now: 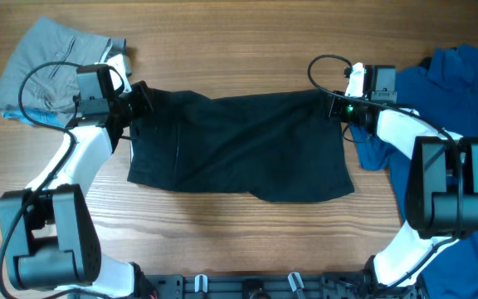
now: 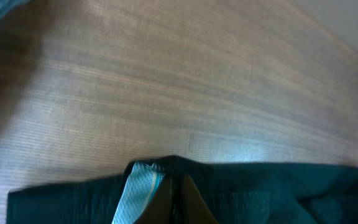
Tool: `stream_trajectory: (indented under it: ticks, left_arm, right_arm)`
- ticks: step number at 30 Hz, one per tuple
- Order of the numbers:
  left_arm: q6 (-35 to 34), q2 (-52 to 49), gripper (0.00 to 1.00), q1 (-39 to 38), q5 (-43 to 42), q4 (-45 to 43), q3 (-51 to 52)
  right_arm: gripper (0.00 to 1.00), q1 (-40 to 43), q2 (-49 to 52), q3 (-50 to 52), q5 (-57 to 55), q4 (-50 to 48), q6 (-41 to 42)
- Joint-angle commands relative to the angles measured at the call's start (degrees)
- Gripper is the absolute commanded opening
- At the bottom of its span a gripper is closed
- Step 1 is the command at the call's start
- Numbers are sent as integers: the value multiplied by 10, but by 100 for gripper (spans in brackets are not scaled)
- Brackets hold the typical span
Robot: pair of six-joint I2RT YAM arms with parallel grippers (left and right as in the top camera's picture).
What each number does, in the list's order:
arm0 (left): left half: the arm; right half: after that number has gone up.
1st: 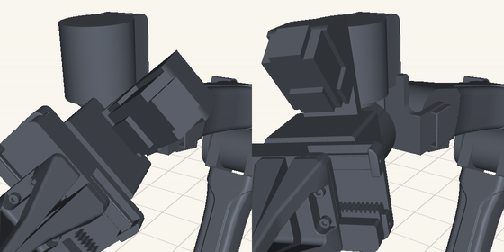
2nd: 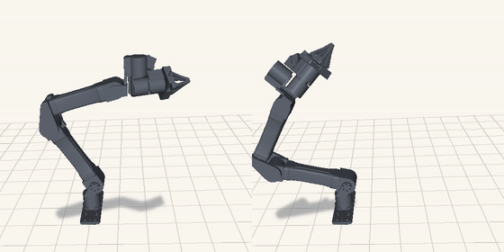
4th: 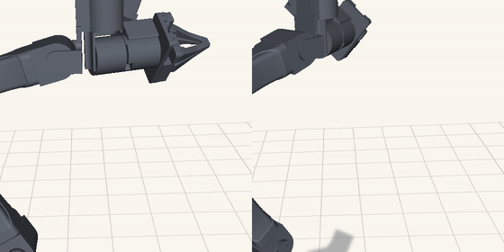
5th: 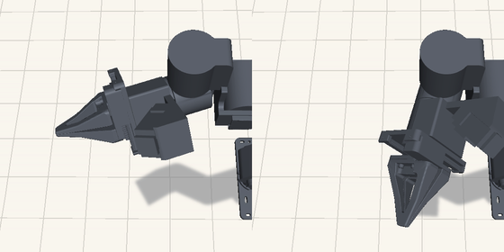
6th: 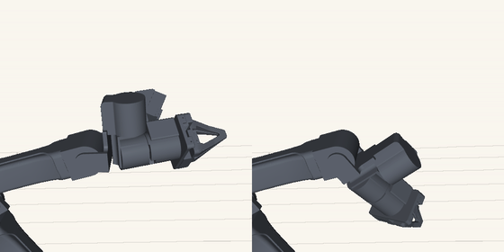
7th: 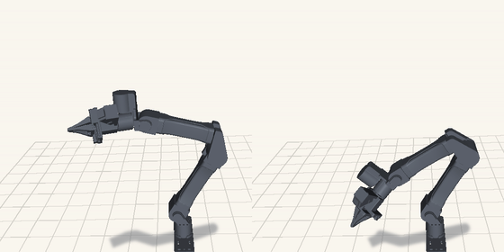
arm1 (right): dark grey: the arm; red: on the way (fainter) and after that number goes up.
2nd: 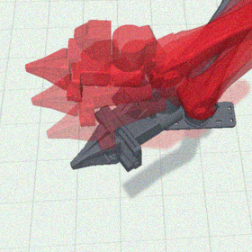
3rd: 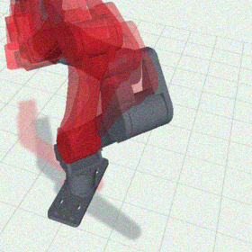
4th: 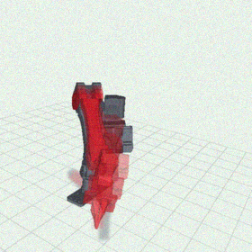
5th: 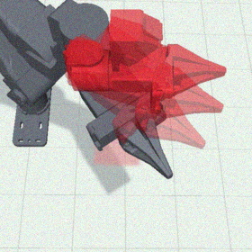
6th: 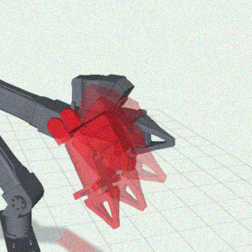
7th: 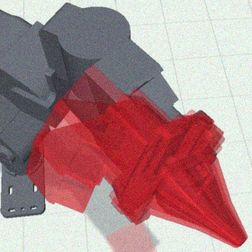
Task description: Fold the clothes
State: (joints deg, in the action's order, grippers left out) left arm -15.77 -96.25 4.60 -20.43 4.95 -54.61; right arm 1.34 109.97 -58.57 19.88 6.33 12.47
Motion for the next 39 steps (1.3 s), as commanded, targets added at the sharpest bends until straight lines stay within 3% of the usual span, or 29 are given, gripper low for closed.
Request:
stream_trajectory:
  ticks: [1,4,11,17,19,27,31,39]
  left_arm:
    - [6,52,4,-2,6,32,-2]
    - [5,114,4,-2,27,102,-2]
    - [3,289,4,-2,119,358,-2]
    - [-47,360,4,-2,167,549,-2]
    - [-74,374,4,-2,202,615,-2]
    - [-186,433,4,-2,195,668,-2]
    - [-234,478,4,-2,213,697,-2]
    - [-267,591,4,-2,233,725,-3]
  right_arm:
    - [4,6,-70,-3,16,40,-5]
    - [5,6,-143,-3,-6,104,-3]
    - [4,6,-317,-3,-37,263,-5]
    - [4,6,-365,-3,-98,346,-1]
    - [4,6,-366,-3,-146,379,47]
    - [4,6,-367,-3,-173,436,70]
    - [4,6,-375,-3,-81,418,-3]
    - [4,6,-507,-3,-103,476,58]
